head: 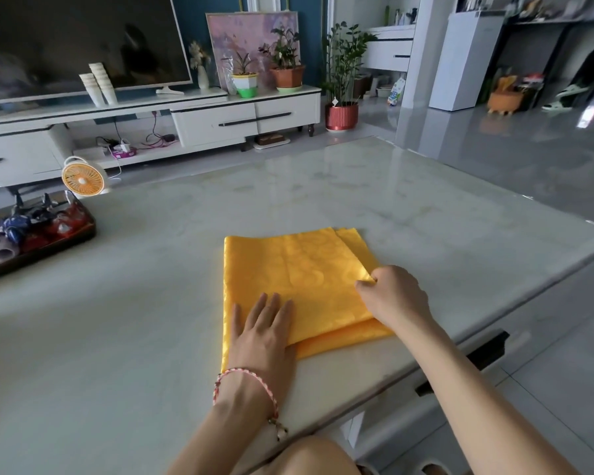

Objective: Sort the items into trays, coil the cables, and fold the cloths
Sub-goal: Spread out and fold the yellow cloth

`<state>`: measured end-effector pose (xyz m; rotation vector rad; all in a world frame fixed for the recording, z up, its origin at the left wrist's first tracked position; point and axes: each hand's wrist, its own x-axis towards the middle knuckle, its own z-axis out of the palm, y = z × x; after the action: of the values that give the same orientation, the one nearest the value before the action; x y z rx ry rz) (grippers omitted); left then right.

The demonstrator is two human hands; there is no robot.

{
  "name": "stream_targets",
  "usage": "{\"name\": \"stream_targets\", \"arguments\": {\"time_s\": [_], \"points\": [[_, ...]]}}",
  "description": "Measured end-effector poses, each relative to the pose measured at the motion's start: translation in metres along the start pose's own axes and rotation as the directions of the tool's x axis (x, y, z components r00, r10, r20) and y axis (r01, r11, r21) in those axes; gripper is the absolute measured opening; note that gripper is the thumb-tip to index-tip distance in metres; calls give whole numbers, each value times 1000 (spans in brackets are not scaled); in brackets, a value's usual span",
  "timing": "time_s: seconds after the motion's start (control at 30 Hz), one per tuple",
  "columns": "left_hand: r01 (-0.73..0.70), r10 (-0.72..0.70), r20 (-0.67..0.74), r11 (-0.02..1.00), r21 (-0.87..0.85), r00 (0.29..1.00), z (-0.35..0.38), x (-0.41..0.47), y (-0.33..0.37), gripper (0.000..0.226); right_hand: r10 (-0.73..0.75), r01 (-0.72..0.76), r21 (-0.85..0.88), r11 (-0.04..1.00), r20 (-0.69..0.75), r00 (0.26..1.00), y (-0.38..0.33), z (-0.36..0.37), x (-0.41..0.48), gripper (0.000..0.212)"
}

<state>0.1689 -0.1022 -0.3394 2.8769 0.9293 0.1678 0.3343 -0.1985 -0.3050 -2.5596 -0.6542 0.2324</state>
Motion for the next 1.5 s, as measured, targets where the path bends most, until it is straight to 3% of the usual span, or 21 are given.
{"name": "stream_targets", "arguments": {"time_s": [0.07,0.17,0.23,0.37,0.43,0.5,0.6,0.67,0.8,0.87,0.97,1.13,1.23,1.3,1.4,1.5], "points": [[4,-3,-36,1000,24,999,-4,-5,-10,60,15,-17,-61,998,-28,999,5,-4,0,36],[4,-12,-58,991,-136,998,-6,-11,-25,63,-6,-1,-178,984,-37,999,14,-7,0,31],[-24,20,-26,988,-154,999,-8,-14,-33,64,-66,47,-253,966,-70,995,19,-4,-3,18],[-101,107,37,984,-149,994,-8,-15,-48,57,-159,87,-379,921,-161,974,23,9,-11,27],[-126,133,73,987,-99,988,-8,-16,-51,82,-235,127,-413,902,-224,946,23,10,-15,35],[-146,143,141,989,8,980,-10,-18,-51,108,-379,275,-390,879,-221,899,19,8,-20,39],[-173,170,135,985,16,976,-16,-13,-53,99,-607,594,-135,793,-92,789,7,10,-36,27],[-204,195,128,977,59,972,-23,-8,-52,90,-681,679,54,732,32,731,-1,16,-50,37],[-249,219,186,956,157,958,-26,2,-45,71,-725,742,-95,664,158,670,-2,32,-55,54],[-262,244,128,953,153,961,-26,7,-46,64,-725,738,-122,664,134,675,-4,30,-53,47],[-188,188,-8,982,-11,982,-29,6,-51,42,-746,757,-168,631,137,652,-4,25,-48,34],[-216,204,-100,969,-123,974,-36,-14,-72,35,-596,607,-179,774,116,794,3,-2,-38,22],[-395,354,-193,885,-248,915,-43,-30,-87,46,-500,510,18,860,229,835,11,-23,-30,12],[-429,381,-200,830,-357,903,-46,-42,-94,42,-438,397,184,899,386,812,16,-35,-26,6],[-297,269,-128,834,-465,955,-44,-54,-100,48,-384,188,373,908,566,730,20,-44,-22,12],[-113,91,-66,827,-550,994,-38,-48,-101,23,-303,-13,493,870,556,774,21,-41,-15,31]]}}
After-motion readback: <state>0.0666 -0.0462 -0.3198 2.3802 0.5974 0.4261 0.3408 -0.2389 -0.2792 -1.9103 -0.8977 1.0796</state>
